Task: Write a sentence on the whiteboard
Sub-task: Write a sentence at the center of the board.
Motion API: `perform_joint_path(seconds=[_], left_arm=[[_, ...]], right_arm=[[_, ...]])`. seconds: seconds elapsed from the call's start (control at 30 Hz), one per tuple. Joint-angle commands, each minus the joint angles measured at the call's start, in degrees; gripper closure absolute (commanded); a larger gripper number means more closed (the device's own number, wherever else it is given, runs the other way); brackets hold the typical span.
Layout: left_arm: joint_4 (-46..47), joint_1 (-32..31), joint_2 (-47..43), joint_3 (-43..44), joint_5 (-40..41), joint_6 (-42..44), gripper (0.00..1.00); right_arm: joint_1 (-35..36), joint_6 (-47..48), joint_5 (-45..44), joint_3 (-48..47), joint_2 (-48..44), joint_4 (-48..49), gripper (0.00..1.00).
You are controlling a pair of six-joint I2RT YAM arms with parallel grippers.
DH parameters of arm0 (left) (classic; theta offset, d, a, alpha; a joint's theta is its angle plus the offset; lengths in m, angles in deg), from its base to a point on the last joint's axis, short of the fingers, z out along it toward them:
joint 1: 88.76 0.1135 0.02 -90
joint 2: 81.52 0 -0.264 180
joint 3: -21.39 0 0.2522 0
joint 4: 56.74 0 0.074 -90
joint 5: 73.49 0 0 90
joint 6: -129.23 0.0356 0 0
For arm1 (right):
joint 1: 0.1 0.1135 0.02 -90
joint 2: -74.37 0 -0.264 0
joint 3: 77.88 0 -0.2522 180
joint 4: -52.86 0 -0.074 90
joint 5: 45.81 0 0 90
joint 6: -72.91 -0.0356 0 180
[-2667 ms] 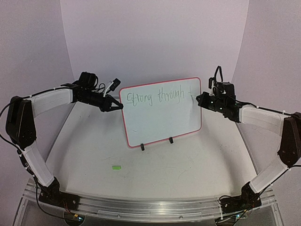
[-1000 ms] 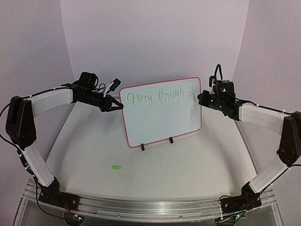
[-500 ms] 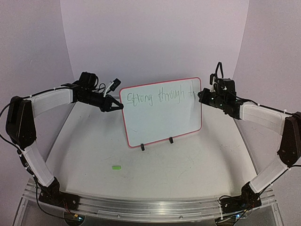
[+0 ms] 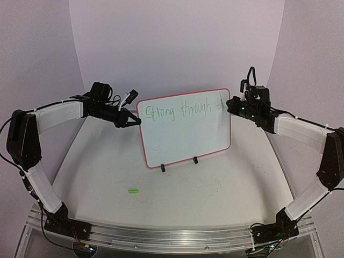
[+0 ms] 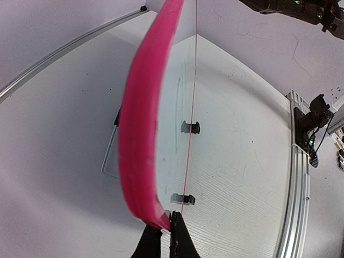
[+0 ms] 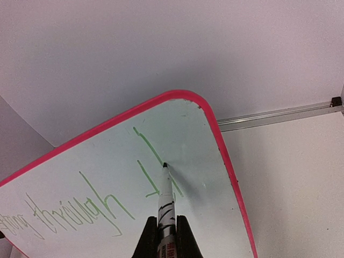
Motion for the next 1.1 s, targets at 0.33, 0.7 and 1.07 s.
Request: perform_joint_path(seconds=[0.33,0.7,1.07], left_arm=[[-5.2,-0.9,1.6,-0.3,3.7,4.8,1.0],[-5.3,-1.0,1.6,-0.3,3.7,4.8,1.0],[-5.2,-0.9,1.5,-0.3,3.7,4.7,1.0]], right_arm=[[-0.3,0.7,-4.3,-2.6,1.2,0.5,1.0],[-0.4,-0.4,-3.2,0.4,0.6,0.1,1.0],[-0.4,-1.6,-3.1,4.0,-2.6,0.1,1.0]])
